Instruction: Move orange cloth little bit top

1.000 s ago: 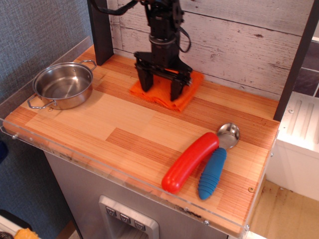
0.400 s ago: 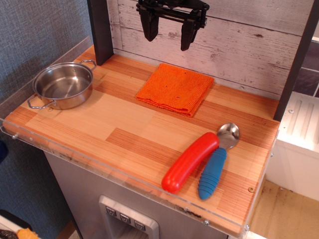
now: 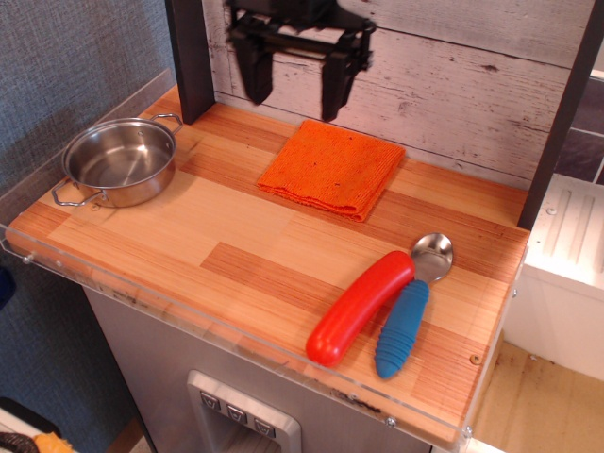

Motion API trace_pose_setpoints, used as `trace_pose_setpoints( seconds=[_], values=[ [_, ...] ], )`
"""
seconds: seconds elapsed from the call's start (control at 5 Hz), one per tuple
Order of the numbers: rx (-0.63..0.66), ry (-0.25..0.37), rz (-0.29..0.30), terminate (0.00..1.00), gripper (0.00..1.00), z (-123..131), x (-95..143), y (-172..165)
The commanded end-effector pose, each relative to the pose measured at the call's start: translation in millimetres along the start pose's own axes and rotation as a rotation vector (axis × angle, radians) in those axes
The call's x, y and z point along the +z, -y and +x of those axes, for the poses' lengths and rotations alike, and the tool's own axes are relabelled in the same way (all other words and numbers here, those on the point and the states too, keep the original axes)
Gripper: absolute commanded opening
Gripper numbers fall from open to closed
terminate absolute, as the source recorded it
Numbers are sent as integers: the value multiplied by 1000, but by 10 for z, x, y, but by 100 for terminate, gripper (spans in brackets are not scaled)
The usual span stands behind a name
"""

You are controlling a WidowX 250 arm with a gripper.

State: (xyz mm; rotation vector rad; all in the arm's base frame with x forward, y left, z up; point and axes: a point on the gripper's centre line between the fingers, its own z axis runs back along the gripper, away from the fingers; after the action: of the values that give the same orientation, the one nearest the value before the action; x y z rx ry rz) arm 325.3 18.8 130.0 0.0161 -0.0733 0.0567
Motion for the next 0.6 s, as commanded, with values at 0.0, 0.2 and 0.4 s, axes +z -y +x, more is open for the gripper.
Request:
trace_pose_setpoints(
  seconds=[0.0,0.2,0.4],
  values=[
    [-72,96,9,0,100,-242,38,-102],
    [-112,99,19,0,100,-245,66,-155],
    [-112,99,19,0,100,-245,66,-155]
  ],
)
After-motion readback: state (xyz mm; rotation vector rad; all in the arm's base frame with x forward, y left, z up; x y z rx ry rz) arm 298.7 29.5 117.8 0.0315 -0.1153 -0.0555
